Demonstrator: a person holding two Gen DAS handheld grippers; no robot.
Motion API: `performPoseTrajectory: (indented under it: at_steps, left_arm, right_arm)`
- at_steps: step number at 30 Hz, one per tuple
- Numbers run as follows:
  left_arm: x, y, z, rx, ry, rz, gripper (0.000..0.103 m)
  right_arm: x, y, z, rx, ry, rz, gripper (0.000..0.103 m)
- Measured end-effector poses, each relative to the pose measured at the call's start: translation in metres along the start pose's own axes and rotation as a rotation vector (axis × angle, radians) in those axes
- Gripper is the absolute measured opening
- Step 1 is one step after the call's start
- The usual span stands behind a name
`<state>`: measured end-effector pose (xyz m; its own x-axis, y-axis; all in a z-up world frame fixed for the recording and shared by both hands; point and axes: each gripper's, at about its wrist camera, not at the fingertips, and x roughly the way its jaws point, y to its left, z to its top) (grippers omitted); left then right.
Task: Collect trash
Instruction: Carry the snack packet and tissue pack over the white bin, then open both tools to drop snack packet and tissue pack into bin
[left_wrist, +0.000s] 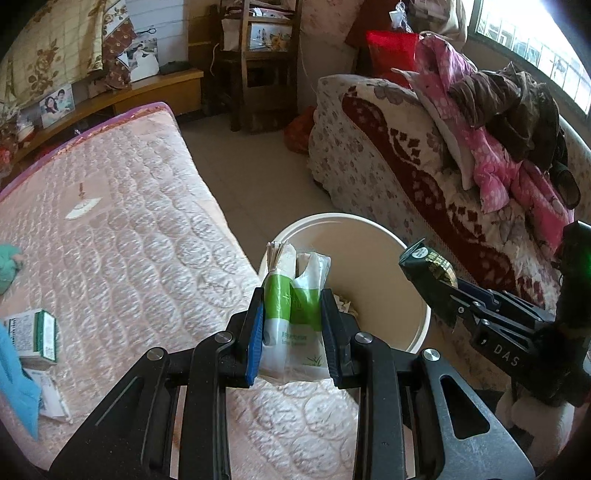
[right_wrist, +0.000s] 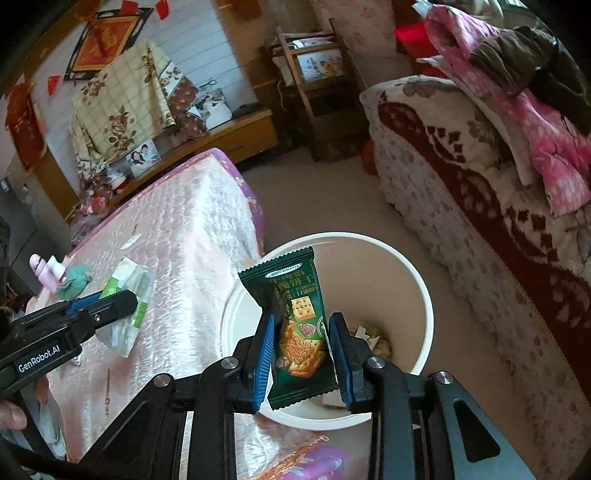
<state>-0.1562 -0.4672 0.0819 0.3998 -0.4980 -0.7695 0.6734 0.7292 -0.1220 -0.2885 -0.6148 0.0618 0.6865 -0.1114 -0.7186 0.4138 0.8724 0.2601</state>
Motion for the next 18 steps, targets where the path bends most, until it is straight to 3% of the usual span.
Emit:
performPoseTrajectory:
  at_steps: [18]
  left_arm:
    - [0.037,-0.013,0.005,-0.007,0.03,-0.057,0.027]
  right_arm:
    - [0.026,-0.025,0.0,0.085,0.027,-0.028,0.029]
